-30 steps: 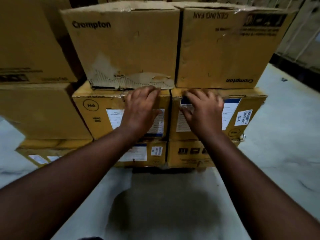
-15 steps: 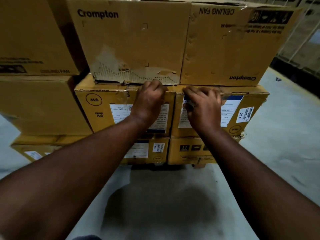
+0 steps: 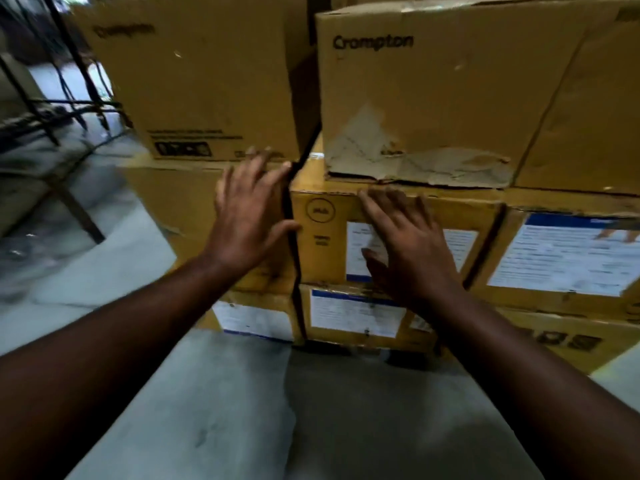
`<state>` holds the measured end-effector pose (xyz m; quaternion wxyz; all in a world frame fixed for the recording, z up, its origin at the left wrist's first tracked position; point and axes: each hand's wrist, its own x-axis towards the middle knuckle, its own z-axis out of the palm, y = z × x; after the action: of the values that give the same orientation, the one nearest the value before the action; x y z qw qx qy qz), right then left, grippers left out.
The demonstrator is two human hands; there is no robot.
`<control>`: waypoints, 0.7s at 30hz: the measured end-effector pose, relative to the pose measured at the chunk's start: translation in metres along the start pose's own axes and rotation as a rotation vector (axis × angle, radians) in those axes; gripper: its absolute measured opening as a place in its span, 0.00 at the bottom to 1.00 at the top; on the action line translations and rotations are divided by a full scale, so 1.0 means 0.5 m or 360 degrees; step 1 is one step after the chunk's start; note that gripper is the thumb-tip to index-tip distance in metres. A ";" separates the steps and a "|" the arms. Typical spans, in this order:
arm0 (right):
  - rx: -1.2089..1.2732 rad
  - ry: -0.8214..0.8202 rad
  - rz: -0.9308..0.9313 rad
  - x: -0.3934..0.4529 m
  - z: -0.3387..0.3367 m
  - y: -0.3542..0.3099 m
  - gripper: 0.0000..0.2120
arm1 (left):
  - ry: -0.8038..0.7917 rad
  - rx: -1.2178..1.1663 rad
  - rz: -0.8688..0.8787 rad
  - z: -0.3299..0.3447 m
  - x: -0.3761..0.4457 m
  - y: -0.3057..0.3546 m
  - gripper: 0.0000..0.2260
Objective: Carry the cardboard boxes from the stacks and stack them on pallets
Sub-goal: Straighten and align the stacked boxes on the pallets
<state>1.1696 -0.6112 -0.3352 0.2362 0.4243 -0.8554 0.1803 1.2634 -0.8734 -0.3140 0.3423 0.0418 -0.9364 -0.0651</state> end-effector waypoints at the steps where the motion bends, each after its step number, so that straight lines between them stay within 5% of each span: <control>1: -0.0011 0.0012 0.0003 0.018 0.007 -0.011 0.42 | -0.0058 0.0012 -0.0016 -0.017 0.009 -0.038 0.37; 8: -0.0070 0.0060 0.0106 0.135 0.022 -0.062 0.22 | -0.0015 -0.0161 -0.0028 -0.023 0.073 -0.096 0.16; 21: -0.0224 0.0121 0.0272 0.152 0.030 -0.104 0.15 | 0.0233 -0.0219 -0.0210 0.052 0.043 -0.065 0.27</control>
<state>1.1677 -0.6972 -0.2996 0.2814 0.3251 -0.8894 0.1554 1.2311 -0.9058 -0.3248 0.4069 0.0844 -0.8974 -0.1482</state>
